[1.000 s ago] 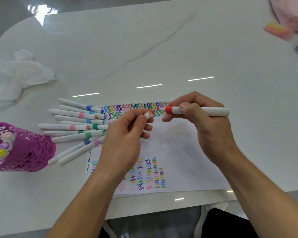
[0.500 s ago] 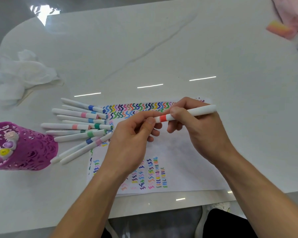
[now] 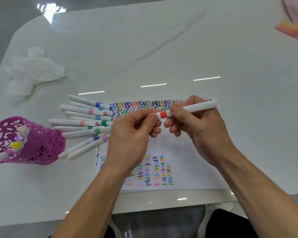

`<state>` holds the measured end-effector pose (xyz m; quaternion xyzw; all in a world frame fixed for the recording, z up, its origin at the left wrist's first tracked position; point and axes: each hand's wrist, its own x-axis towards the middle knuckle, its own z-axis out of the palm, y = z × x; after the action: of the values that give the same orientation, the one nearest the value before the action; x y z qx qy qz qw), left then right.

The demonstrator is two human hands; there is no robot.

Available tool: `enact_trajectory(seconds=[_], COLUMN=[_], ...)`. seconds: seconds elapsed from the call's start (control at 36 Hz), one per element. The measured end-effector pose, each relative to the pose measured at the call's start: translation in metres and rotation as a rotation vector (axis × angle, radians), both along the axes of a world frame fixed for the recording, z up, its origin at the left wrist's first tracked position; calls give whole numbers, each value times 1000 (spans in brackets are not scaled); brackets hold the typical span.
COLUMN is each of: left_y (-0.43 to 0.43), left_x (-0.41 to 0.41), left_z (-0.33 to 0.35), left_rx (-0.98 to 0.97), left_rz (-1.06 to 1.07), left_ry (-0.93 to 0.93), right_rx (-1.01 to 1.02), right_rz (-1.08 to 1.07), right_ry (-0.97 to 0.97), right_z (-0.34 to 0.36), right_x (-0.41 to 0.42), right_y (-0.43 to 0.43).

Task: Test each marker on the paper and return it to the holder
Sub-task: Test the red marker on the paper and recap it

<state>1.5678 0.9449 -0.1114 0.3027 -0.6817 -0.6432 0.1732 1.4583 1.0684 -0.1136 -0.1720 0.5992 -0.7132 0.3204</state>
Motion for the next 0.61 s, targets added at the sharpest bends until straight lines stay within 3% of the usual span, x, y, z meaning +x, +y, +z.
enact_trajectory(seconds=[0.33,0.61], left_y=[-12,-29], left_x=[16,37], left_z=[4,30], left_rx=[-82,-84], left_rz=[-41,235], left_ry=[-16,183], right_rx=[-15,307], right_rz=[138,171], right_ry=[-122,107], right_z=[-2,-8], right_x=[3,7], right_y=[-8,-12])
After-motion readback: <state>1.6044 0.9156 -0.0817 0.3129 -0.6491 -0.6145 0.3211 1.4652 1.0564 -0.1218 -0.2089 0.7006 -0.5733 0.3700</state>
